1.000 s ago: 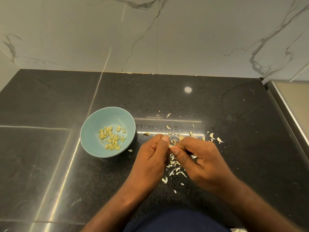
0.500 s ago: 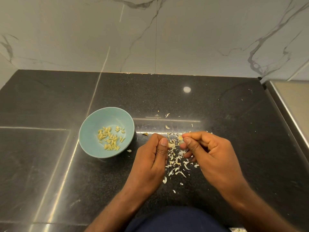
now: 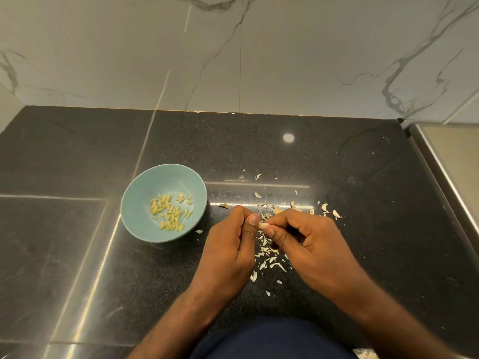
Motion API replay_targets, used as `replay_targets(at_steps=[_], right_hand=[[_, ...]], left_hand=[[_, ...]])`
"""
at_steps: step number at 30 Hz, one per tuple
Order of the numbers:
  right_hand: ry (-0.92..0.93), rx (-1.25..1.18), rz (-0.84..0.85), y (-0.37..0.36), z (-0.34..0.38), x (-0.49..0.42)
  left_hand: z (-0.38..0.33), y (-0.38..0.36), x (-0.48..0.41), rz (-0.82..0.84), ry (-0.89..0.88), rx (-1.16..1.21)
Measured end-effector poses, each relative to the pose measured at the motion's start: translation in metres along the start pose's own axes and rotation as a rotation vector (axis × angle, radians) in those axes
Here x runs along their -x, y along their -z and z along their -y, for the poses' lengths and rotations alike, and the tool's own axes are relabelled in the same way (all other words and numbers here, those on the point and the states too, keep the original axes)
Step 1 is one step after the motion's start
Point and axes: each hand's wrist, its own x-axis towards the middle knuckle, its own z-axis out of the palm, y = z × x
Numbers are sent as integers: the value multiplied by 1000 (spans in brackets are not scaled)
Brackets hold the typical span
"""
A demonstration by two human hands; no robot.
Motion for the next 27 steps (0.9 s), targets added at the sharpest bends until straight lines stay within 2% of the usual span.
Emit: replay_targets(at_steps=[5, 9, 12, 16, 18, 22, 27], right_hand=[[-71, -103, 63, 0, 3, 2], [-48, -104, 28, 3, 1, -2], [-169, -392, 32, 5, 2, -5], [-339, -655, 100, 6, 5, -7], [-350, -632, 158, 6, 5, -6], [-299, -463, 177, 1, 2, -4], [-289, -376, 159, -4, 5, -6]], left_hand=[[0, 2, -1, 9, -19, -60], [0, 2, 0, -18, -13, -30], [1, 7, -1, -49, -5, 15], [-7, 16, -1, 139, -107, -12], [-6, 19, -5, 208, -158, -116], [-3, 23, -12, 206, -364, -554], [-8, 21, -10, 188, -337, -540]])
